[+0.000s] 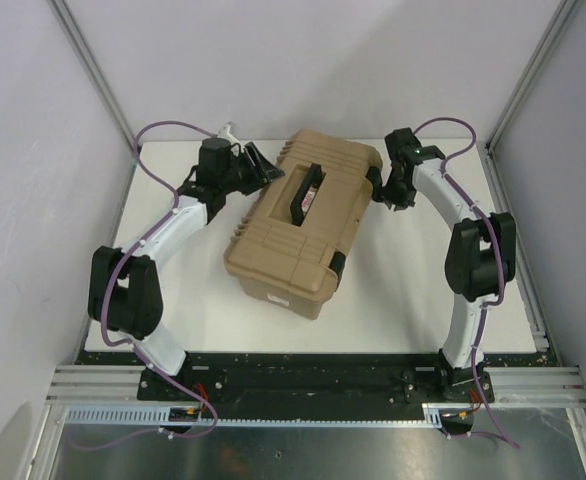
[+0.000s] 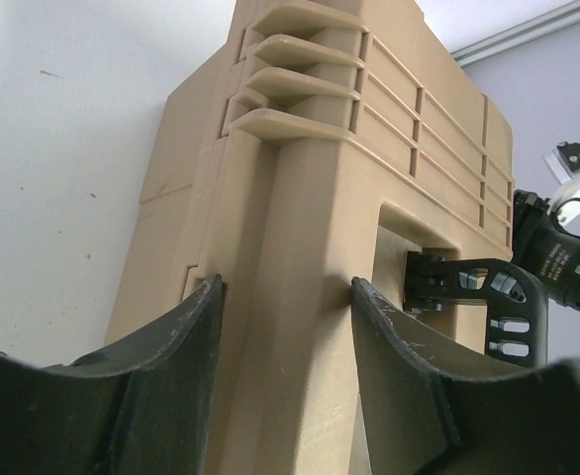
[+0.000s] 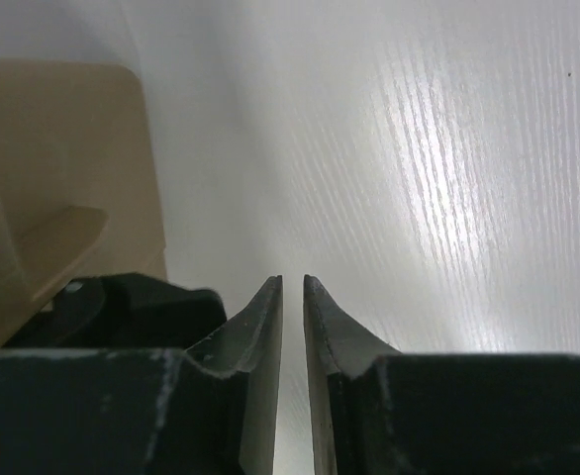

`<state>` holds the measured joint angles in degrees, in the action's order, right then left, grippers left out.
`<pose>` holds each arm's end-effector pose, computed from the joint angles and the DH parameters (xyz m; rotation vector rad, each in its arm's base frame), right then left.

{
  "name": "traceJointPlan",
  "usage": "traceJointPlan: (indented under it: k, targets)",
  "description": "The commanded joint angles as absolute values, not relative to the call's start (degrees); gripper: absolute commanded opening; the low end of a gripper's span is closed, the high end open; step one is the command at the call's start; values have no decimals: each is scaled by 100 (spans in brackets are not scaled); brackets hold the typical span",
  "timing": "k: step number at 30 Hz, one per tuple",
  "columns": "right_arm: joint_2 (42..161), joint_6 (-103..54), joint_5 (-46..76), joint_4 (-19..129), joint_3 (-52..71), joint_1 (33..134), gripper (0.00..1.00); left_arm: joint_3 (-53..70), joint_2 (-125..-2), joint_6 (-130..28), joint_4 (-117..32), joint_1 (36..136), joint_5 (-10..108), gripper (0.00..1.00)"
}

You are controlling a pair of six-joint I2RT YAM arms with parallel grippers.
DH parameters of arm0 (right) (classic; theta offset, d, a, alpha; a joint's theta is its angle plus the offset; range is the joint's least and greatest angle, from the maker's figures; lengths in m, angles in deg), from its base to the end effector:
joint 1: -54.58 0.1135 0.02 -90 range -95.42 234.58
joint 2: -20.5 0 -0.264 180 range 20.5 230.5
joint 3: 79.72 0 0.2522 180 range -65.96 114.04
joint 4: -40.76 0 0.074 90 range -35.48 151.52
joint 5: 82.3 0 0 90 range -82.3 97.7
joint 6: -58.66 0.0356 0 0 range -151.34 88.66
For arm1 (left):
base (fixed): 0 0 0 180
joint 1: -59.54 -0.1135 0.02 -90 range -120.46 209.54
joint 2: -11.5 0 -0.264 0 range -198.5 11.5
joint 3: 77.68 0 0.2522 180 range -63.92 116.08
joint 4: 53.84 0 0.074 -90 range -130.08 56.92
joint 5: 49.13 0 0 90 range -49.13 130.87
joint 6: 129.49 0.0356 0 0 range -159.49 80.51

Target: Pack the tool kit

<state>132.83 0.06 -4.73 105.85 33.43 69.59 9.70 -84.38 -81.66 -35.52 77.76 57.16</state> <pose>0.4074 0.1013 0.2633 0.4422 2.6092 -0.0267 0.3702 -0.1324 0.2900 -0.2604 2.1381 -0.9291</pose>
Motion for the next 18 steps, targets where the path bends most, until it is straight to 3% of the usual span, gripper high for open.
traceJointPlan:
  k: [1, 10, 18]
  targets:
    - [13604, -129, 100, 9913, 3662, 6882, 19, 450, -9181, -8390, -1500, 8488, 7307, 32]
    - [13824, -223, 281, 9802, 3767, 6780, 17, 293, -9277, -8244, -1495, 8507, 7289, 36]
    - [13163, -12, 109, 9694, 3097, 6456, 20, 218, -9160, -8216, -1501, 8483, 7053, 40]
